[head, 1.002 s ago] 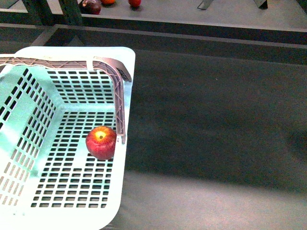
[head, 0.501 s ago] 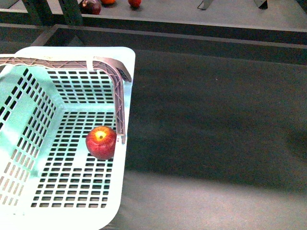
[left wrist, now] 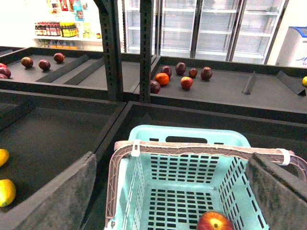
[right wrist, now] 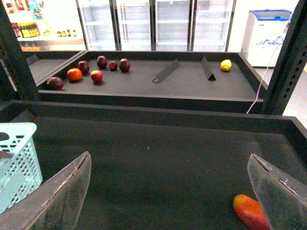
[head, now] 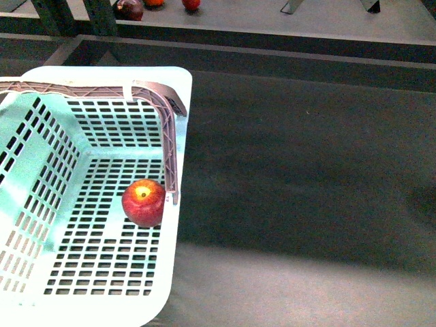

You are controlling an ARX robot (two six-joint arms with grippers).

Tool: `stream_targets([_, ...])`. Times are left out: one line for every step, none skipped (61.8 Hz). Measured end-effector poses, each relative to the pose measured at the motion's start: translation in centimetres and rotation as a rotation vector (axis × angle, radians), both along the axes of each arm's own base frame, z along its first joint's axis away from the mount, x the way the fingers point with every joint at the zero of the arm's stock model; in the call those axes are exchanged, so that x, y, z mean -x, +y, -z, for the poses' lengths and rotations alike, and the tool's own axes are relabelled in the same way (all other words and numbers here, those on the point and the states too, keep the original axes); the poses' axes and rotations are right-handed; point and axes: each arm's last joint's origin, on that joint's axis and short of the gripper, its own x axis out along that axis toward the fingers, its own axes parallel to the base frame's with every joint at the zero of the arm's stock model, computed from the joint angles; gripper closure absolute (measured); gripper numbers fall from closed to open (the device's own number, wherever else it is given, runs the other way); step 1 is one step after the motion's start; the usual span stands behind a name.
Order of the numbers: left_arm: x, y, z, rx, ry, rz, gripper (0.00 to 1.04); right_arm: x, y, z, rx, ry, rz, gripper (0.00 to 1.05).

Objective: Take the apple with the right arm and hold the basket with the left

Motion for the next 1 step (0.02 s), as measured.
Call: stream_targets([0.0,0.0,0.0,0.0,0.0,0.0,0.07,0.0,0.0,0.0,0.0,0.0,0.0,0.09])
